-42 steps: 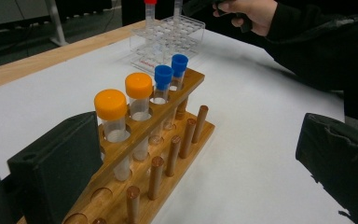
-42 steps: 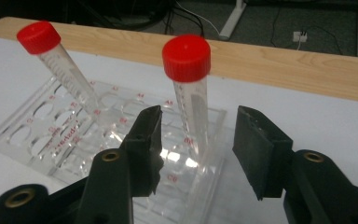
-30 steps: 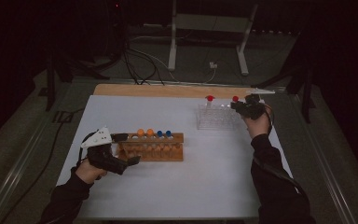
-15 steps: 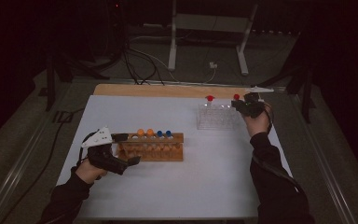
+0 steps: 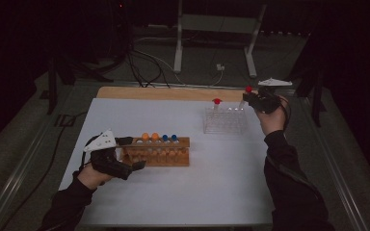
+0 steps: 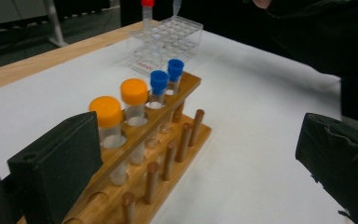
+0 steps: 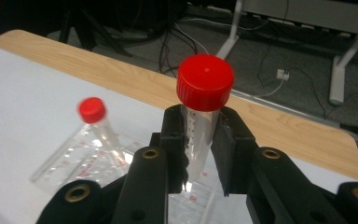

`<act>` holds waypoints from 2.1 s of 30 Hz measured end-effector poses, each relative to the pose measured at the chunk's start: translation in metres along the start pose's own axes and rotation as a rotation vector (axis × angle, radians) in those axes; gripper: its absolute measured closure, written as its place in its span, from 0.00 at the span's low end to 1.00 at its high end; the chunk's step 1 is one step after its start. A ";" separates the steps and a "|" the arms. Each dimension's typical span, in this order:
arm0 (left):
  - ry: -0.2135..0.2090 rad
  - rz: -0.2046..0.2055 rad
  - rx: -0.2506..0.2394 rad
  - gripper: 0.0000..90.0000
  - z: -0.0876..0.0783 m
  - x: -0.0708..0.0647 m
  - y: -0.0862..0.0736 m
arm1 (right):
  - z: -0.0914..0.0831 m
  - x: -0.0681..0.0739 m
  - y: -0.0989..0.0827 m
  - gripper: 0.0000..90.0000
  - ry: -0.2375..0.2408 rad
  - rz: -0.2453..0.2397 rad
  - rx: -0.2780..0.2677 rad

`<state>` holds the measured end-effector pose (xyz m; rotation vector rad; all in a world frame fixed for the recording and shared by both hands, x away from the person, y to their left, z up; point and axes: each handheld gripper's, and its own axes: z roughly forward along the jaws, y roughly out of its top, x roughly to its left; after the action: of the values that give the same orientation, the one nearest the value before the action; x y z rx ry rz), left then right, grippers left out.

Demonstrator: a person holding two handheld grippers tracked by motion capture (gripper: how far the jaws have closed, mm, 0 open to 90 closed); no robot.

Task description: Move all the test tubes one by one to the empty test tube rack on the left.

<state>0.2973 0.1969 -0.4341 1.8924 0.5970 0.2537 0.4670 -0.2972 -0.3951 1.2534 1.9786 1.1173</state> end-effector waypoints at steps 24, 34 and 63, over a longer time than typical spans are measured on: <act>-0.029 0.011 0.020 0.01 0.004 -0.010 0.014 | -0.051 0.072 -0.027 0.82 0.234 -0.158 0.015; -0.065 0.024 0.030 0.01 0.016 -0.017 0.020 | -0.072 0.105 -0.052 0.82 0.322 -0.222 0.034; -0.216 0.070 0.036 0.07 0.075 -0.053 0.047 | -0.088 0.176 -0.089 0.82 0.519 -0.328 0.057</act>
<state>0.2986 0.0950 -0.4157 1.9470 0.3921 0.0821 0.2835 -0.1891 -0.4289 0.6602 2.4940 1.3112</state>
